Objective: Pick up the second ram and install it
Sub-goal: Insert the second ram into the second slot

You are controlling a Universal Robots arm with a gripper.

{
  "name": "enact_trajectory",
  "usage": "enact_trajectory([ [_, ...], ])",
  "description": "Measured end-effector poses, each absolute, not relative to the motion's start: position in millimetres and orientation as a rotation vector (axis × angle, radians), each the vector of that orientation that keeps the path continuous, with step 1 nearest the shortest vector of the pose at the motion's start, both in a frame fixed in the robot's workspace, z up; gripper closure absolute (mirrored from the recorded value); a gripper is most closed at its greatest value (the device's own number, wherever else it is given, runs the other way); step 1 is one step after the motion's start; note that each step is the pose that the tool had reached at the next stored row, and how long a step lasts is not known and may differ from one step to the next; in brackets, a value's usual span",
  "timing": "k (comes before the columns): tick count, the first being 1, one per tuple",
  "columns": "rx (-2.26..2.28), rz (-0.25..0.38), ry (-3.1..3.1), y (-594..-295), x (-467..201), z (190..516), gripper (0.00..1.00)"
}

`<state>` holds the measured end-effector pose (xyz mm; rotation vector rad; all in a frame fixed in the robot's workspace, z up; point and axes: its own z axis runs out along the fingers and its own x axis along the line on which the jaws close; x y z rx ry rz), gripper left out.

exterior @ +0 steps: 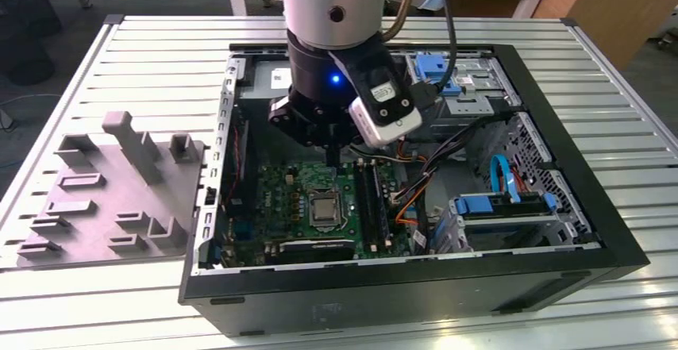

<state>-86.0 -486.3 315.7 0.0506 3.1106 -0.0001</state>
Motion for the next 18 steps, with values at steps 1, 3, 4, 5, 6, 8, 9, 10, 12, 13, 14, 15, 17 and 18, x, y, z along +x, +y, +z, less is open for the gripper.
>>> enact_trajectory([
  [1, 0.051, 0.0, 3.111, -486.3, -86.0, 315.7, 0.89],
  [3, 0.051, 0.0, 3.111, -486.2, -86.0, 315.6, 0.89],
  [4, 0.051, 0.0, 3.111, -486.2, -86.0, 315.6, 0.89],
  [5, 0.051, 0.0, 3.111, -486.2, -86.0, 315.6, 0.89],
  [6, 0.052, 0.0, 3.111, -486.2, -85.9, 315.5, 0.89],
  [8, 0.051, 0.0, 3.11, -486.2, -84.4, 315.0, 0.89],
  [9, 0.051, 0.0, 3.111, -486.2, -83.2, 314.8, 0.89],
  [10, 0.051, 0.0, 3.111, -486.2, -81.8, 314.7, 0.89],
  [12, 0.051, 0.0, 3.111, -486.2, -78.4, 314.2, 0.89],
  [13, 0.051, 0.0, 3.111, -486.2, -76.5, 314.0, 0.89],
  [14, 0.051, 0.0, 3.111, -486.2, -74.4, 313.7, 0.89],
  [15, 0.051, 0.0, 3.111, -486.2, -72.3, 313.5, 0.89],
  [17, 0.051, 0.0, 3.111, -486.2, -67.8, 313.0, 0.89],
  [18, 0.051, 0.0, 3.111, -486.2, -65.5, 312.7, 0.89],
])
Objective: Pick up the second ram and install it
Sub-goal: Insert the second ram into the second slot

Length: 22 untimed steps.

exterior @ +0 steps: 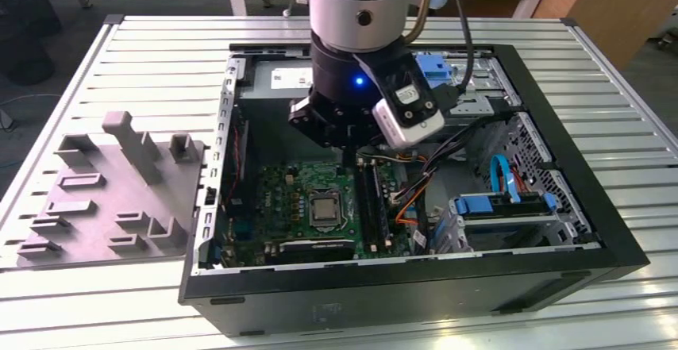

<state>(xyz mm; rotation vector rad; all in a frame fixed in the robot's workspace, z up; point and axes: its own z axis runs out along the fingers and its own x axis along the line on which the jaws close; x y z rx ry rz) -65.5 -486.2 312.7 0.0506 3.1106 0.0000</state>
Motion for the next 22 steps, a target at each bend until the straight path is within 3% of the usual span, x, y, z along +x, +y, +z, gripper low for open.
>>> enact_trajectory([
  [22, -0.019, 0.001, 3.111, -485.6, -39.2, 290.7, 0.89],
])
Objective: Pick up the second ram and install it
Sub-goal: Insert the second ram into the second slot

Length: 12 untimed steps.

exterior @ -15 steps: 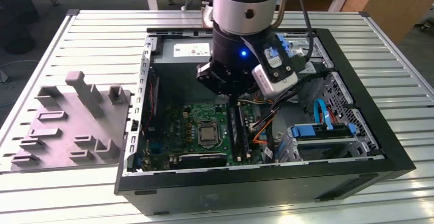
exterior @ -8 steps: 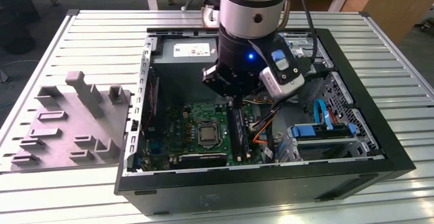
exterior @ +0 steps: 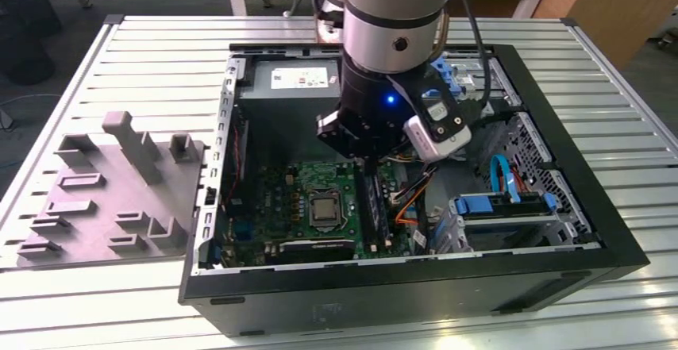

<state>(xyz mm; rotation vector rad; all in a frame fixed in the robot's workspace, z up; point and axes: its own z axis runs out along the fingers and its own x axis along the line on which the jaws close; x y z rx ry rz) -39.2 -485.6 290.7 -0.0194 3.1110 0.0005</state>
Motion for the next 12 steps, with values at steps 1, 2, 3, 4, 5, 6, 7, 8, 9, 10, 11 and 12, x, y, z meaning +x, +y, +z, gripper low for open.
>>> enact_trajectory([
  [1, -0.021, 0.001, 3.111, -485.4, -38.6, 289.5, 0.89],
  [2, -0.022, 0.001, 3.111, -485.3, -37.9, 288.3, 0.89],
  [3, -0.024, 0.001, 3.111, -485.1, -37.1, 287.3, 0.89],
  [4, -0.026, 0.001, 3.111, -484.9, -36.0, 286.4, 0.89],
  [5, -0.029, 0.001, 3.111, -484.8, -35.0, 285.5, 0.89],
  [6, -0.031, 0.001, 3.111, -484.6, -34.1, 284.6, 0.89],
  [7, -0.033, 0.001, 3.111, -484.5, -33.3, 283.6, 0.89],
  [8, -0.034, 0.001, 3.111, -484.3, -32.6, 282.5, 0.89],
  [9, -0.035, 0.001, 3.111, -484.2, -32.4, 281.4, 0.89],
  [10, -0.036, 0.001, 3.111, -484.0, -32.2, 280.1, 0.89],
  [11, -0.037, 0.001, 3.111, -483.8, -32.1, 278.6, 0.89],
  [12, -0.038, 0.001, 3.111, -483.6, -31.9, 276.9, 0.89],
])
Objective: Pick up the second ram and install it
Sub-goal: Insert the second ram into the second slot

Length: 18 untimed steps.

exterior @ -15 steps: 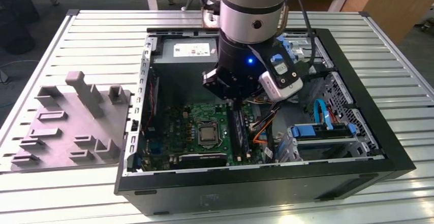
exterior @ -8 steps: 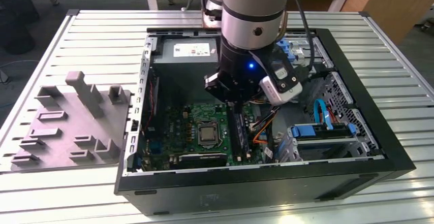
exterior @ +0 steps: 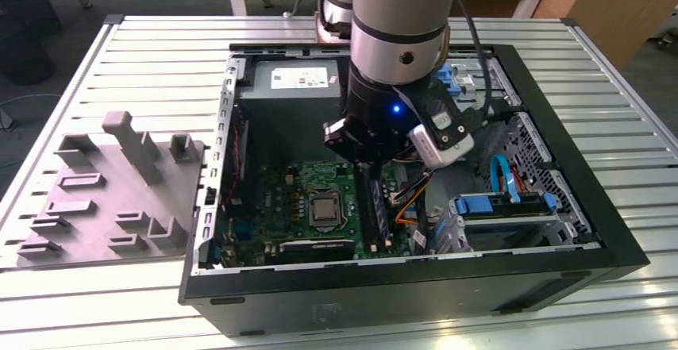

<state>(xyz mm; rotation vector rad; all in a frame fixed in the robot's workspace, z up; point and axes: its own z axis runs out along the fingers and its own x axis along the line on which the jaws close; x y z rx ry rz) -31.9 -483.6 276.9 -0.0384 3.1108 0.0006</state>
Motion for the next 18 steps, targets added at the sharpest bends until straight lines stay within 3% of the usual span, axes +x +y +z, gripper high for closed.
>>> enact_trajectory([
  [18, -0.041, 0.001, 3.111, -481.9, -31.7, 246.1, 0.89],
])
